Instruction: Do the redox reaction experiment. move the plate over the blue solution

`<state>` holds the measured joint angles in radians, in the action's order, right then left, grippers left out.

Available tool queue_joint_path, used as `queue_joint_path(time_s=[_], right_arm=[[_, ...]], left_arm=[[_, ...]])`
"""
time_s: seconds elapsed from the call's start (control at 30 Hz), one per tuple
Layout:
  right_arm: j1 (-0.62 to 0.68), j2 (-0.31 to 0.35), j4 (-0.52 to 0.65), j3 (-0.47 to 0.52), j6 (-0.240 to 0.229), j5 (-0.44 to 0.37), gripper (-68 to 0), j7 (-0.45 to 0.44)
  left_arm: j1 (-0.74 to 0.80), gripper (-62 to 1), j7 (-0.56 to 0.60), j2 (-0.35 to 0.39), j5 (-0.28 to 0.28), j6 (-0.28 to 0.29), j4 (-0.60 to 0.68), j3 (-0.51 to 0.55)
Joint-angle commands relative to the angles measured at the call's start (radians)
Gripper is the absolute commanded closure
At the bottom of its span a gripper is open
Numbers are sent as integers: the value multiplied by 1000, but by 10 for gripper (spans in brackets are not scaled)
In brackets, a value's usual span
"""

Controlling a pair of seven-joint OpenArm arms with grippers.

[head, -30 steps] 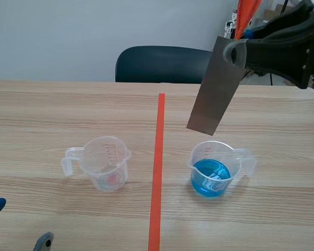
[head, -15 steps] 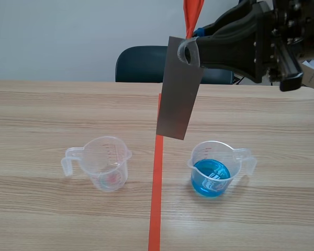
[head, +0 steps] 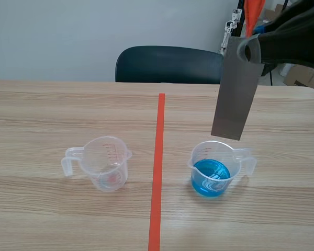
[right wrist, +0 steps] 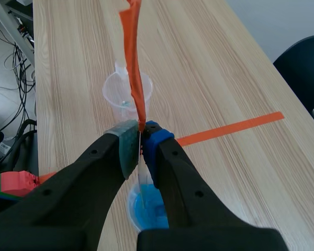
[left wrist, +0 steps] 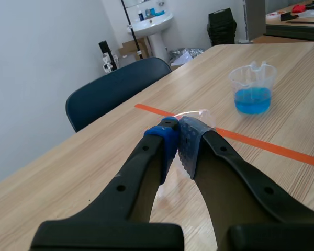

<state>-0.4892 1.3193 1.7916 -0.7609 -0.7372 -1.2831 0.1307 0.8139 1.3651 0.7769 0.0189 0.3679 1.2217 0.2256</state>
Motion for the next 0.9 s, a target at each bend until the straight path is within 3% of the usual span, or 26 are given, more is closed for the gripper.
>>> queue_joint_path(time_s=[0.0, 0.27, 0.4, 0.8, 0.87], right_arm=[[-17, 14, 4, 23, -8, -11, -6, -34], [30, 24, -51, 22, -8, 69, -6, -137], [29, 24, -66, 22, -8, 75, -6, -151], [29, 2, -66, 22, -8, 92, -6, -209], [29, -19, -66, 22, -8, 95, -6, -220]], left_arm=[[-6, -27, 22, -55, -3, 1, -1, 3], [-11, -28, 21, -197, 39, 0, -3, 3], [-11, -27, -3, -230, 82, -3, -9, 3], [-23, -27, -63, -368, 111, -6, -69, 3], [-29, -29, -74, -404, 156, -6, -85, 3]])
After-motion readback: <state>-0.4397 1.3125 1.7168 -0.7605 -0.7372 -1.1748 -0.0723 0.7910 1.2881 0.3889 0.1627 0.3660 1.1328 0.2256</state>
